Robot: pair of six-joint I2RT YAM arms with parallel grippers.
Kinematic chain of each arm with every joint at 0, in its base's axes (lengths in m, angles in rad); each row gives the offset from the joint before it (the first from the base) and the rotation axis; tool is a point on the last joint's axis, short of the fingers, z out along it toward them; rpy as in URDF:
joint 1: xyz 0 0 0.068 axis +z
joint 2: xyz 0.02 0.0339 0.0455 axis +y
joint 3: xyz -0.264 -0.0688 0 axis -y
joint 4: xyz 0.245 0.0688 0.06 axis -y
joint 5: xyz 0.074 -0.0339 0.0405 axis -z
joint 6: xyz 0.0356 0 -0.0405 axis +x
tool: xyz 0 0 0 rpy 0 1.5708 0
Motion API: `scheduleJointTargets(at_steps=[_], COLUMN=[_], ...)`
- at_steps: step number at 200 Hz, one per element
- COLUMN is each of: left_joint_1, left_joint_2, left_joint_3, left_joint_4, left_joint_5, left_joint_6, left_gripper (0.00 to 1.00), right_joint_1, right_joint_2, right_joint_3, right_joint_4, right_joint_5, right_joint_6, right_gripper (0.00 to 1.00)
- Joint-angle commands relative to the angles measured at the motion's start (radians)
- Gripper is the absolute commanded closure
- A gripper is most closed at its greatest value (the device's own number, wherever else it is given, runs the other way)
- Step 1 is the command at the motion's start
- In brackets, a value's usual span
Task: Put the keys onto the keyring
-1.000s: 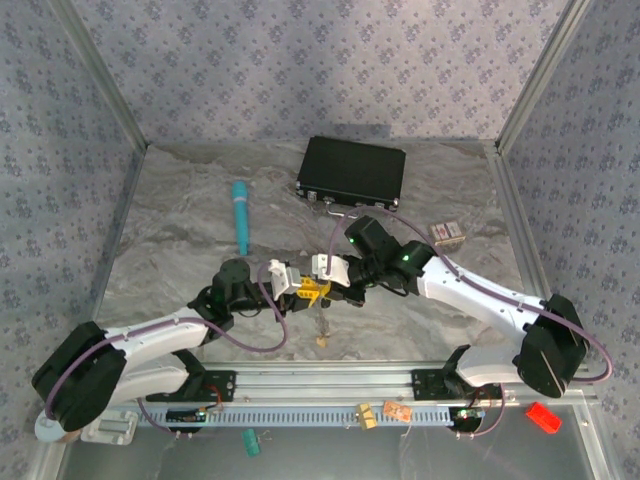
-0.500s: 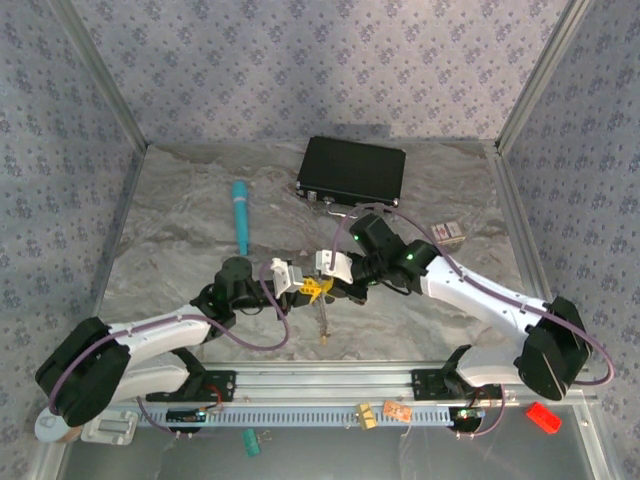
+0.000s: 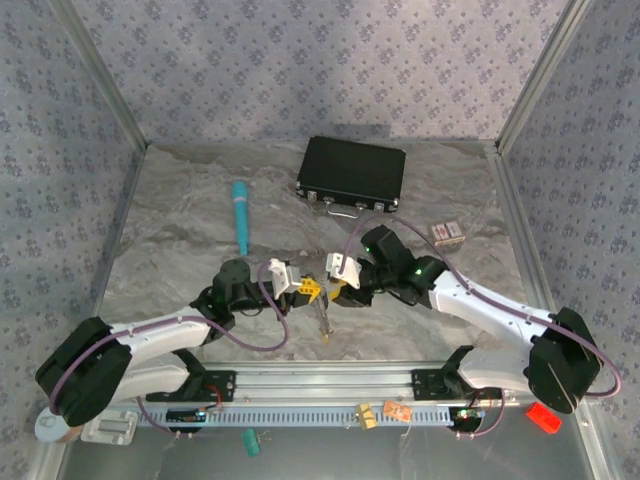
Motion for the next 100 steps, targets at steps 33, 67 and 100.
scheduleJointTargets(at_steps=[33, 67, 100], left_joint_1=[-0.001, -0.001, -0.001], left_joint_2=[-0.012, -0.024, -0.036], left_joint_3=[-0.009, -0.019, -0.026], left_joint_4=[0.090, 0.098, 0.105], left_joint_5=[-0.001, 0.001, -0.001], left_joint_6=[-0.016, -0.021, -0.021], left_gripper=[1.00, 1.00, 1.00], right_joint_1=[0.025, 0.025, 0.018], right_joint_2=[0.020, 0.028, 0.040], right_joint_3=[-0.020, -0.060, -0.091], right_joint_4=[0.074, 0.148, 0.206], right_joint_5=[-0.005, -0.010, -0.089], right_joint_6=[0.045, 0.064, 0.084], right_gripper=[0.65, 0.62, 0.61])
